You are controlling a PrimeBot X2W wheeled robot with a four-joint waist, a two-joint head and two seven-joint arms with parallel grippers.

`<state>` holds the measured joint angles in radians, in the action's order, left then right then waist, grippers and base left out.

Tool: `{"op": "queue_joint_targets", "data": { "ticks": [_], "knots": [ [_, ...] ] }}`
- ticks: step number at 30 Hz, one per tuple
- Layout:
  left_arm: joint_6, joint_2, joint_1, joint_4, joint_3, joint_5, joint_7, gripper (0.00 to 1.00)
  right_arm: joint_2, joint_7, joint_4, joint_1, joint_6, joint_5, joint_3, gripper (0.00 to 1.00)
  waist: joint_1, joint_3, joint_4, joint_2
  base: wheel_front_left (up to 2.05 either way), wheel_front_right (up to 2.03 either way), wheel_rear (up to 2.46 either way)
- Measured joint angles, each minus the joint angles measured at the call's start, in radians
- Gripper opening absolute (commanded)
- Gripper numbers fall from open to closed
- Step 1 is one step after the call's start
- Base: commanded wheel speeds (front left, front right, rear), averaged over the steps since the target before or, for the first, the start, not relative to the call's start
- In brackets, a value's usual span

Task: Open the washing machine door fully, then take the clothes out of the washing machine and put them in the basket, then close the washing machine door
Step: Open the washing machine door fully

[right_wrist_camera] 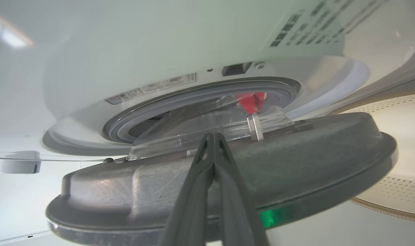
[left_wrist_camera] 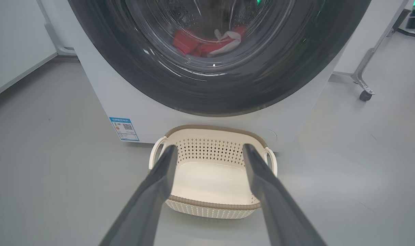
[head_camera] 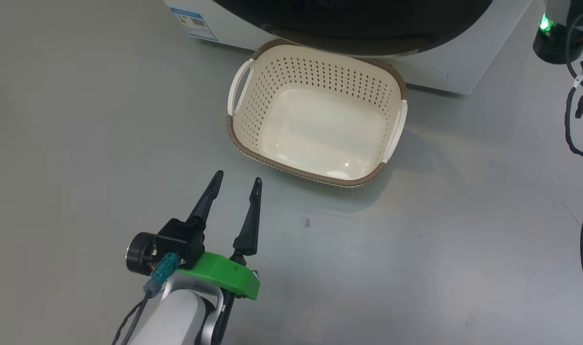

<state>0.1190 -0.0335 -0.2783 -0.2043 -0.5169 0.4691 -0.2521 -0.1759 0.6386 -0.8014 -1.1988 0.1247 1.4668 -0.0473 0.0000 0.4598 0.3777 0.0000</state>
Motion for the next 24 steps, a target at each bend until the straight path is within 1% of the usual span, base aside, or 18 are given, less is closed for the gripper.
{"op": "queue_joint_targets", "data": {
  "ticks": [3,5,9,15,24],
  "knots": [
    [0.000,0.000,0.000,-0.003,0.000,-0.005,0.000,1.00,0.002,0.011,-0.007,0.011,-0.001,0.001,0.001,0.00,0.0000,-0.010,-0.003,0.0000,0.00,0.00,0.00],
    [0.000,0.000,0.000,-0.004,0.000,-0.005,0.000,1.00,0.002,0.018,-0.011,0.019,-0.009,0.001,0.003,0.00,0.0000,-0.017,-0.004,0.0000,0.00,0.00,0.00],
    [0.000,0.000,0.001,-0.009,0.000,-0.007,0.000,1.00,0.006,0.029,-0.017,0.035,-0.011,0.004,0.007,0.00,0.0000,-0.031,-0.007,0.0000,0.00,0.00,0.00],
    [0.000,0.000,0.002,-0.014,-0.002,-0.007,0.000,1.00,0.010,0.044,-0.024,0.067,-0.026,0.012,0.007,0.00,0.0000,-0.054,-0.007,0.0000,0.00,0.00,0.00],
    [0.000,0.000,0.007,-0.018,-0.001,-0.013,0.000,1.00,0.019,0.074,-0.036,0.111,-0.035,0.029,0.007,0.00,0.0000,-0.087,-0.004,0.0000,0.00,0.00,0.00]
  ]
}}
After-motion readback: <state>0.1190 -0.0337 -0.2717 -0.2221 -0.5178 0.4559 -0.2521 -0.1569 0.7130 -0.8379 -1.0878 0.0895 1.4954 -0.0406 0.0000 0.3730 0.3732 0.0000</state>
